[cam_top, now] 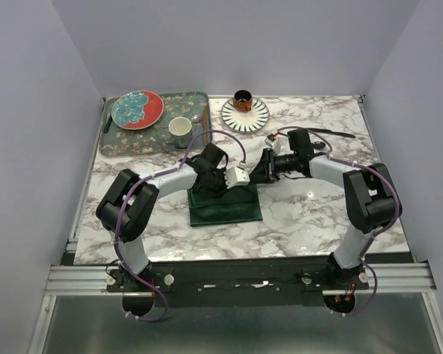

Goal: Fold the napkin into a case and place the utensils inside
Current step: Smooth out the 2/3-rectangle-folded napkin at the center of the board.

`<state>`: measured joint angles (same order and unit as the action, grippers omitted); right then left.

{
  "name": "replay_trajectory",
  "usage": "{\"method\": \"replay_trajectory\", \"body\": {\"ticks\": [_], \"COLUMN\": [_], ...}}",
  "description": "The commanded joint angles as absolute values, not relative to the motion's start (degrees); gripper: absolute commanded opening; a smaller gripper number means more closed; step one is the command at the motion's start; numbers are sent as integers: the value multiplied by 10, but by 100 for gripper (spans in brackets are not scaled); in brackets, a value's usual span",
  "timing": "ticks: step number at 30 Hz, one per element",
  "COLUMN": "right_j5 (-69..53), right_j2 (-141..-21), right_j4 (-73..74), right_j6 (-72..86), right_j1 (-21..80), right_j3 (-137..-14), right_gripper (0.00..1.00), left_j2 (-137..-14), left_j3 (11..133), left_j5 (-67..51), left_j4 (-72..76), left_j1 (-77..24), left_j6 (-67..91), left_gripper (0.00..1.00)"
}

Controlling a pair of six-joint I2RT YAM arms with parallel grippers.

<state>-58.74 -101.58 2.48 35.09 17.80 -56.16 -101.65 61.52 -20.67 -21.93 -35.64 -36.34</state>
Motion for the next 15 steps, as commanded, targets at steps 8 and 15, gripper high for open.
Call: {"method": "replay_trajectory", "body": {"ticks": [8, 15], "right_j5": [-512, -461], "right_j2": [-1133, -1164], "right_j4": [106, 157], "right_j6": [288, 240], "right_j1": [174, 174], "right_j3": [-627, -623], "right_gripper": [34, 31], "left_j2": [-1020, -973], "left_j3": [606, 583], "left_j5": [-220, -217], "left_j4": [-245, -215], "left_j1": [-353, -349], "left_j6": [-411, -425], "left_gripper": [26, 38]}}
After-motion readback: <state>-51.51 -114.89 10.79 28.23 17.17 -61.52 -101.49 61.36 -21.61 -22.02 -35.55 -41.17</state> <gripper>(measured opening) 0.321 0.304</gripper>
